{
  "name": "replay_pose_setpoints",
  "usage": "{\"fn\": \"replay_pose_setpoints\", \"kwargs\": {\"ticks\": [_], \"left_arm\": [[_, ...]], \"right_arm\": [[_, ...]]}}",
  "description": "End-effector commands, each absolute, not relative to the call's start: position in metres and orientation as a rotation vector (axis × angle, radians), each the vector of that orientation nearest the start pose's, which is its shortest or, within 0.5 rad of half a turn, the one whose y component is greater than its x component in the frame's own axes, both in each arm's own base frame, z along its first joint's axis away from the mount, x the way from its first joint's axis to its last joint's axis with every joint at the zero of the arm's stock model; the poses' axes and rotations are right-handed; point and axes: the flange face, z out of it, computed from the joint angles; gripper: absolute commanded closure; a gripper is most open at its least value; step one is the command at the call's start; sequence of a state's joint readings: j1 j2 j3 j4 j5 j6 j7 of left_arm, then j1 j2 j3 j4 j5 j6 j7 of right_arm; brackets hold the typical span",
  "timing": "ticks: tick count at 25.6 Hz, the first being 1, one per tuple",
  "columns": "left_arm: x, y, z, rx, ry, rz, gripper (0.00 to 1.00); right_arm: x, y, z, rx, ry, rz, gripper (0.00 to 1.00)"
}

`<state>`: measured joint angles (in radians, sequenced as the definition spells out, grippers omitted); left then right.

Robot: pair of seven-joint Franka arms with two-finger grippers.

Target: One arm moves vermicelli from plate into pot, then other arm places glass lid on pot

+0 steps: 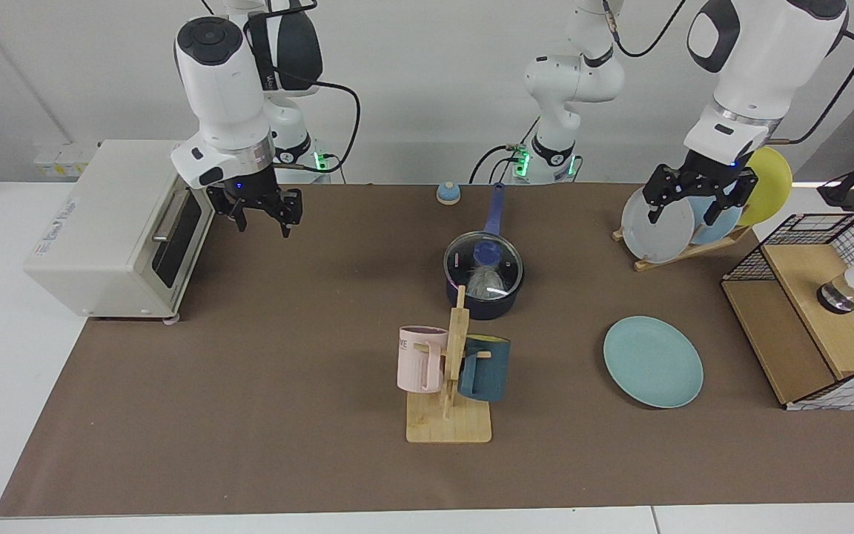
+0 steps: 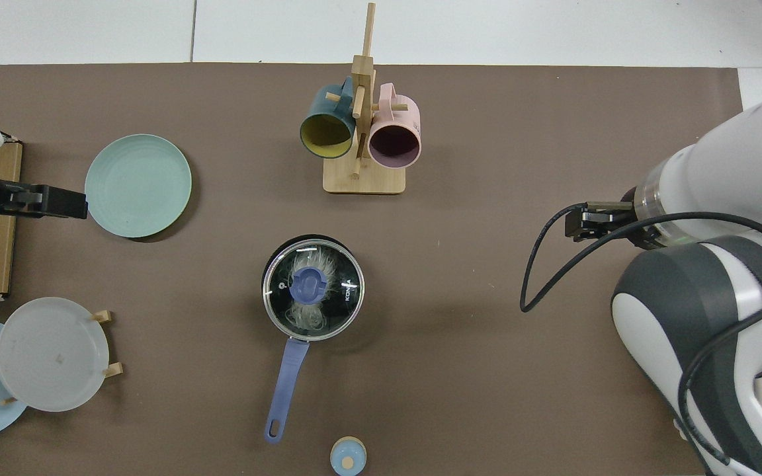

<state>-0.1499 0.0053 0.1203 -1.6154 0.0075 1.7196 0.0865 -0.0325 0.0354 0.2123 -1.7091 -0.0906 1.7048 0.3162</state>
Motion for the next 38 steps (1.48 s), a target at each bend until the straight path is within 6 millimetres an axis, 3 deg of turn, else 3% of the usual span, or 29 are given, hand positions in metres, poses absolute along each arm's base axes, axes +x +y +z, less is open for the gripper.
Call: {"fn": "replay_pose_setpoints", "kwargs": {"ticks": [1,3,12,14,22,38], "left_arm": [[0.57,-0.016,0.619,-3.126,0.183,-0.159,0.0],[0.57,-0.016,0.62,-3.126,0.183,-0.161,0.0],[0.57,-0.016,0.619,-3.126,0.183,-0.159,0.0],[0.57,-0.016,0.619,-3.127,0.183,-0.156,0.0],[0.57,-0.016,0.619,-3.127,0.183,-0.156,0.0],[0.57,-0.016,0.619,-3.127,0.183,-0.156,0.0]], "right_arm": [[0.553,0.085,0.55,-3.197,0.128,0.026,0.0],[0.552,0.091,0.549,-3.183,0.119,0.033,0.0],[0.554,0.074,0.542,-3.108,0.22,0.052,0.0],[0.553,0.081,0.542,-3.108,0.203,0.052,0.0],[0.551,0.074,0.542,-3.115,0.256,0.069,0.0],[0.543,0.067,0.567,-3.155,0.239,0.045,0.0]]}}
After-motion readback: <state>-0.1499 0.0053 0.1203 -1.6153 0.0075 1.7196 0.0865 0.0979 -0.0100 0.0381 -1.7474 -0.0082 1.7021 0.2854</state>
